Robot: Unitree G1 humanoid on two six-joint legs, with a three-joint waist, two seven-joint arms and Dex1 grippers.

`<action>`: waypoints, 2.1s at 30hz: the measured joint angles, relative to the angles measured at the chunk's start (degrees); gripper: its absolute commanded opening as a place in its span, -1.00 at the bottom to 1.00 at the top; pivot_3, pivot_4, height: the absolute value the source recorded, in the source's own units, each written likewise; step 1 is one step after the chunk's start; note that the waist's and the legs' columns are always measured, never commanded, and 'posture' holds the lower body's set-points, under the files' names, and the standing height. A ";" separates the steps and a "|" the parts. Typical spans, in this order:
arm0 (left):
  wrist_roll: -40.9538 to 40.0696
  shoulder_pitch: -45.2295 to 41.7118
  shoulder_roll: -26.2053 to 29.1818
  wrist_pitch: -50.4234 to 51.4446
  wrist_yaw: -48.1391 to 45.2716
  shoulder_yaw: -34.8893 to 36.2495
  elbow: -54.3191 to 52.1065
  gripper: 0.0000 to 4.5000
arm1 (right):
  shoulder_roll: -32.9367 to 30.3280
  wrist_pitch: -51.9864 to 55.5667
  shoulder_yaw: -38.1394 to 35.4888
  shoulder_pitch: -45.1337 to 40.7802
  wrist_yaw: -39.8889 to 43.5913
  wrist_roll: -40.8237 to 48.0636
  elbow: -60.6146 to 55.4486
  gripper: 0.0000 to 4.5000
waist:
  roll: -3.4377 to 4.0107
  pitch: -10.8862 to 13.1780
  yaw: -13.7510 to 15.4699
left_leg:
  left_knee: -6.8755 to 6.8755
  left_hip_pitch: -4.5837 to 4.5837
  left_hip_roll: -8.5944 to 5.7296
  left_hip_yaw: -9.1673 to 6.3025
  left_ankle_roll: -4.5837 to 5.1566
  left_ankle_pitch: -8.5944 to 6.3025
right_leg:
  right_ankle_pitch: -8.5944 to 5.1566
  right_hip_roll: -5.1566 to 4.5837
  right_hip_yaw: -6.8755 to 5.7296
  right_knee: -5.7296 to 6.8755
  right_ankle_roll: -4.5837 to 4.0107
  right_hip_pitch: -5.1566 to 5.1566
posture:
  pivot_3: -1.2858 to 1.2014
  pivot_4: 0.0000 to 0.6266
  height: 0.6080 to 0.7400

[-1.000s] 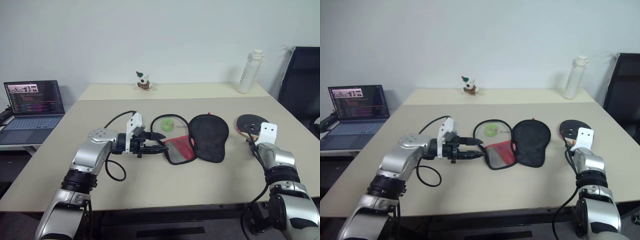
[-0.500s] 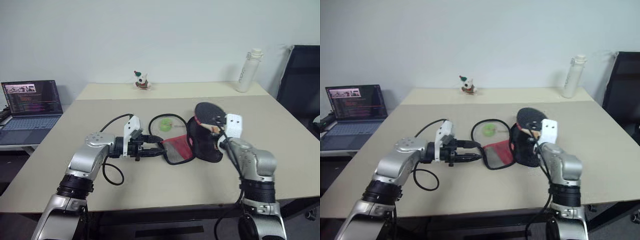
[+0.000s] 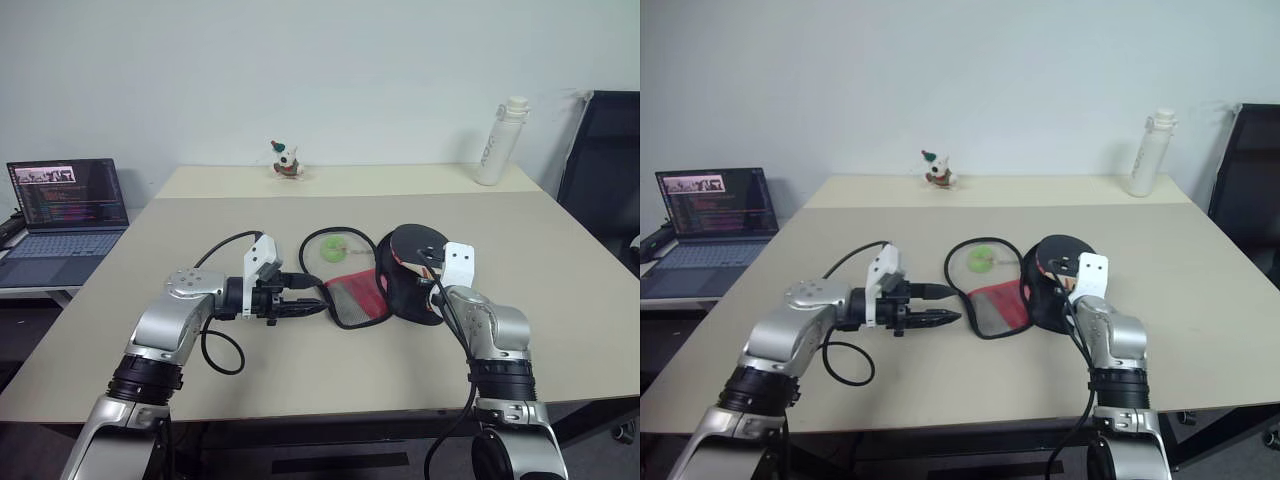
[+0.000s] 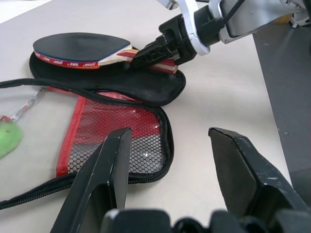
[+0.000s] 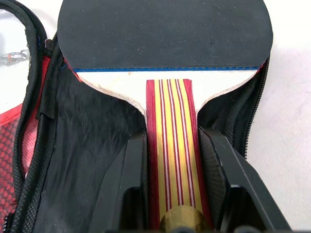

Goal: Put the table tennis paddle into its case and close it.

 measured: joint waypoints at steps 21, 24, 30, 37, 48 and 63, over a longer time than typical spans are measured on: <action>-0.06 0.47 0.39 0.06 0.66 0.07 -0.01 0.22 | 6.11 1.23 0.16 0.88 -2.04 0.10 -3.75 0.99 | 0.00 0.00 -0.26 | 0.00 0.00 0.04 -0.01 0.00 0.00 | 0.00 0.02 -0.01 0.00 -0.02 0.00 | 0.03 -0.52 1.00; -0.05 0.64 0.39 0.01 0.71 0.08 0.00 0.22 | 6.59 2.99 1.40 2.16 -1.88 0.14 -6.77 0.99 | 0.00 0.00 -0.27 | 0.00 0.00 0.03 -0.01 0.00 0.00 | 0.00 0.02 0.00 0.00 -0.02 0.00 | 0.03 -0.52 1.00; 0.02 0.96 0.38 -0.08 0.80 0.08 0.03 0.22 | 7.01 5.99 2.24 4.49 -1.16 0.18 -11.85 0.99 | -0.01 0.00 -0.26 | 0.00 0.00 0.05 -0.03 0.00 0.00 | -0.02 0.02 -0.02 -0.01 -0.05 0.00 | 0.03 -0.52 1.00; 0.12 1.04 0.31 -0.29 1.69 0.07 0.11 0.22 | 3.19 3.22 6.97 7.62 1.08 -2.94 -10.25 0.99 | -0.01 0.00 -0.30 | 0.00 0.00 0.03 -0.01 0.00 0.00 | -0.02 0.03 -0.01 -0.01 -0.05 -0.01 | 0.03 -0.52 1.00; 0.14 1.05 0.12 -0.66 1.77 0.06 0.15 0.22 | 2.48 0.95 8.32 8.61 1.38 -5.53 -9.10 -0.35 | -0.01 -0.01 -0.29 | 0.00 0.00 0.04 -0.01 -0.01 -0.01 | -0.02 0.03 -0.01 -0.02 -0.05 -0.01 | 0.03 -0.52 1.00; 0.15 1.53 0.02 -1.06 1.76 0.06 0.15 0.22 | 6.23 4.03 8.44 10.98 0.23 -6.78 -14.45 -0.35 | -0.01 -0.01 -0.29 | -0.01 0.00 0.05 -0.02 -0.01 -0.01 | -0.02 0.03 -0.02 -0.02 -0.05 -0.02 | 0.03 -0.52 1.00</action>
